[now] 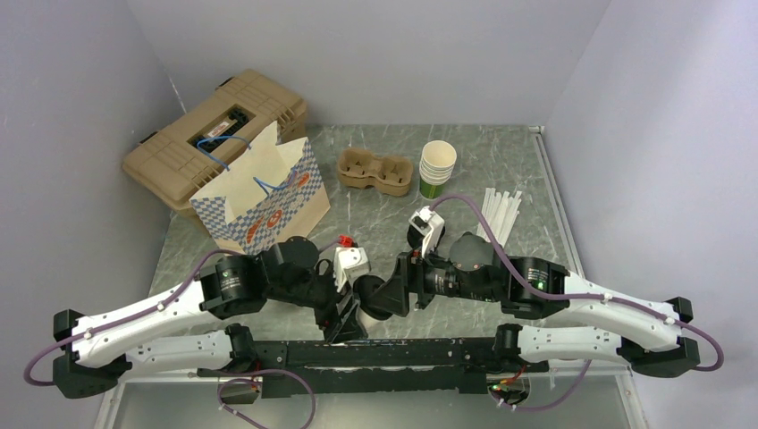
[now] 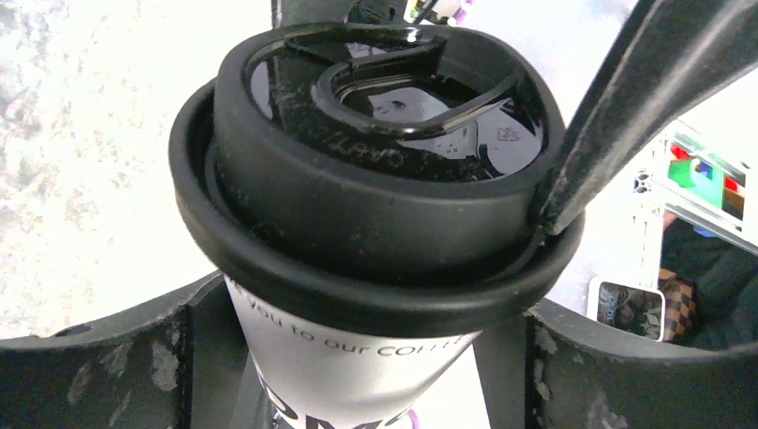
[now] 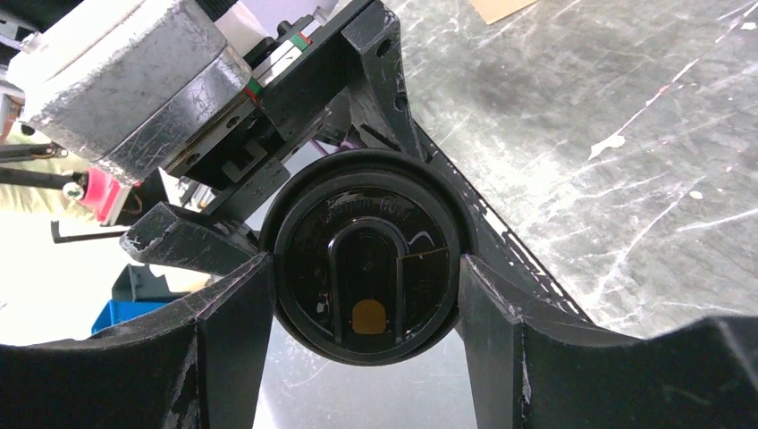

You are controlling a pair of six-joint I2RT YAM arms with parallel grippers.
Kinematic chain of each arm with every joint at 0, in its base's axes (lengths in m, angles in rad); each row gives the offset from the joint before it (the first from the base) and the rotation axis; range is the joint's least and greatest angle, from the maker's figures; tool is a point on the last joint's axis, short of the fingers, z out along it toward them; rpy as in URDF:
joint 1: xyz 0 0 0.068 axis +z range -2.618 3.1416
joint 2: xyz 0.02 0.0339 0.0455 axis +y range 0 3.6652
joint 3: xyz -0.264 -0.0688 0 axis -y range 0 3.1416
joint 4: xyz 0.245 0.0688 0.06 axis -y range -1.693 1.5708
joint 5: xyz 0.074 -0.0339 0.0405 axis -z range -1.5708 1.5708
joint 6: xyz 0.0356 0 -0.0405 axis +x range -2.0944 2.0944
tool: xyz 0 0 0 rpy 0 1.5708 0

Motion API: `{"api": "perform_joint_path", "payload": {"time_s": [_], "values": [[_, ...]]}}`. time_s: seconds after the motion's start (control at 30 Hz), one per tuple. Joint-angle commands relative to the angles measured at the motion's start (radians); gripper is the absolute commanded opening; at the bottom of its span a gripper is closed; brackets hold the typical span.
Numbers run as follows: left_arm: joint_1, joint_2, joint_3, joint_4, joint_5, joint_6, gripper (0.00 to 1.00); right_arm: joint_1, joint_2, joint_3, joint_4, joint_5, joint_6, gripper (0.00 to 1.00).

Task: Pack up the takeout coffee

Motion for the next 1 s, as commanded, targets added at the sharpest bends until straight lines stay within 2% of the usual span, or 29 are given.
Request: {"api": "perform_joint_path", "payload": {"time_s": [0.0, 0.07, 0.1, 0.3, 0.43, 0.57, 0.77, 0.97], "values": [[-0.003, -0.016, 0.001, 0.026, -0.137, -0.026, 0.91, 0.003, -0.022, 0.025, -0.017, 0.038, -0.013, 0.25], [-0.002, -0.019, -0.001, 0.024, -0.184, -0.033, 0.99, 0.002, -0.014, 0.036, -0.051, 0.064, -0.016, 0.24], [-0.002, -0.020, -0.001, 0.027, -0.196, -0.036, 0.99, 0.002, -0.009, 0.042, -0.069, 0.078, -0.019, 0.23], [-0.003, 0.011, 0.039, -0.018, -0.294, -0.046, 0.99, 0.003, 0.023, 0.074, -0.155, 0.160, -0.034, 0.21], [-0.002, 0.034, 0.075, -0.086, -0.395, -0.067, 1.00, 0.004, 0.086, 0.127, -0.283, 0.287, -0.041, 0.20], [-0.002, 0.055, 0.095, -0.133, -0.433, -0.084, 0.99, 0.002, 0.165, 0.175, -0.361, 0.386, -0.061, 0.20], [-0.003, 0.067, 0.123, -0.215, -0.546, -0.131, 0.99, -0.017, 0.299, 0.238, -0.405, 0.515, -0.100, 0.20], [-0.002, 0.064, 0.113, -0.314, -0.659, -0.233, 0.99, -0.084, 0.419, 0.272, -0.331, 0.525, -0.160, 0.18]]}}
